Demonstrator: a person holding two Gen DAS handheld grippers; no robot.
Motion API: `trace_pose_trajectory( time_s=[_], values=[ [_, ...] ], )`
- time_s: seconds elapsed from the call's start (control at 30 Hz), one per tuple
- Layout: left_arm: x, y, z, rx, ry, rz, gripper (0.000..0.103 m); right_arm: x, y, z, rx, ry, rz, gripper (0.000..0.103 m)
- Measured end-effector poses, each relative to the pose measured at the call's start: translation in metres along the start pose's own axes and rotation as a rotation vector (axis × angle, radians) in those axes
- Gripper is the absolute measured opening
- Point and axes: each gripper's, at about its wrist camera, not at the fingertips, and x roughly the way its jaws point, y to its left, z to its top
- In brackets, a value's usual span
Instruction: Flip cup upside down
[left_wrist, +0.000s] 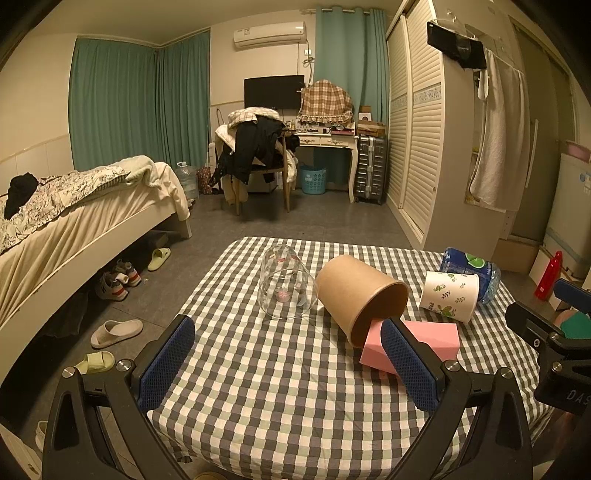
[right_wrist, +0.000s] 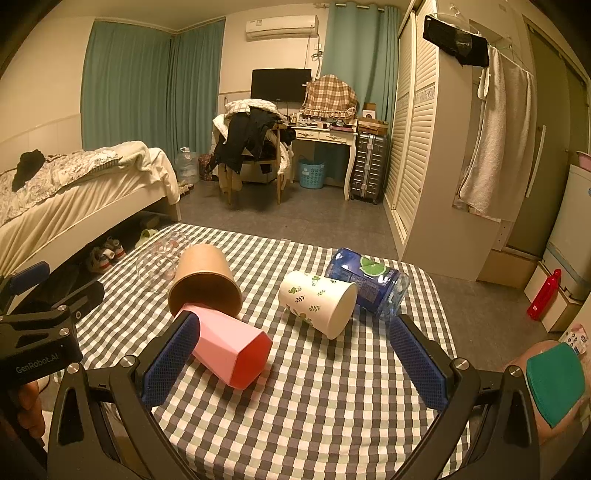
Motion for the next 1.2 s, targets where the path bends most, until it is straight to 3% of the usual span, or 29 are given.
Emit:
trace_pose_trajectory(
  time_s=[1.2],
  values=[
    [0.0008, -0.0001, 0.0001, 0.003, 0.003, -0.001, 0.103, 0.003, 0.0019, -0.0011, -0.007, 0.011, 0.003, 0.103]
  ],
)
